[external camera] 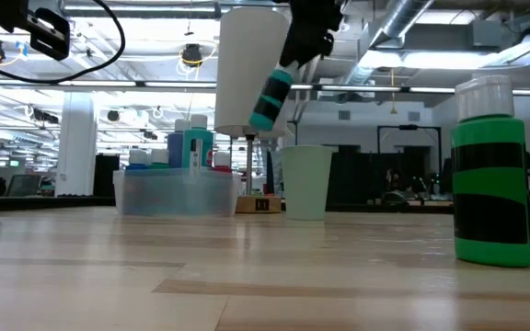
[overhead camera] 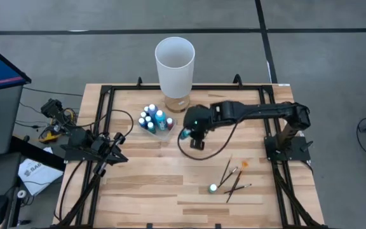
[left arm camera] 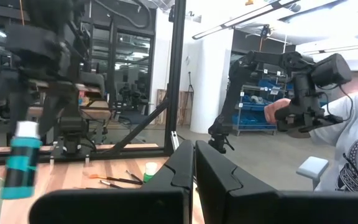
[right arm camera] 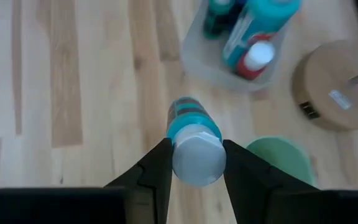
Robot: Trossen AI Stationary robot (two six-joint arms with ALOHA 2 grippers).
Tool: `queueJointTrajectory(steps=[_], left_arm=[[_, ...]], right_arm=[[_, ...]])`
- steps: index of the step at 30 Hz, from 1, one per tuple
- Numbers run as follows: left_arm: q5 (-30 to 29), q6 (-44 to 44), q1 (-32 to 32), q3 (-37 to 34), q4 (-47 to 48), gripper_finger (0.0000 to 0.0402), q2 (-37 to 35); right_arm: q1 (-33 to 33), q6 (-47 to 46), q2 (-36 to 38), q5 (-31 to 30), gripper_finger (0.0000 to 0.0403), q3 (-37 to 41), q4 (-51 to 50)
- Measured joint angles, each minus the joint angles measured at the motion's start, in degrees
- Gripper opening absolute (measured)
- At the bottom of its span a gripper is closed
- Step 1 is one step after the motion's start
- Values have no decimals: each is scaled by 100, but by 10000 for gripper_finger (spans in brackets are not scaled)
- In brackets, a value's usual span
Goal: Pick & Place Paint Supplies
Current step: Put the light blue paint bottle into the transparent bin
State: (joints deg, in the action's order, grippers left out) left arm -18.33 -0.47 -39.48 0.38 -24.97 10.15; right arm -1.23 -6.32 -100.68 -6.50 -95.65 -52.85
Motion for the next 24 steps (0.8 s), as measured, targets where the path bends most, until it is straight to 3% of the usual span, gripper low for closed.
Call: queueJointTrajectory(steps=[8, 18, 24], left_arm=[[-13, 0, 0, 0, 2, 2, 32], [-56, 1, 2, 0, -26, 2, 232], [-74, 0, 2, 0, -52, 2, 273]], right_arm=[[307, 400, -767, 24, 116, -864, 195], [364, 841, -2174, 46, 116, -2517, -359], [426, 891, -2750, 48, 117, -3106, -630]])
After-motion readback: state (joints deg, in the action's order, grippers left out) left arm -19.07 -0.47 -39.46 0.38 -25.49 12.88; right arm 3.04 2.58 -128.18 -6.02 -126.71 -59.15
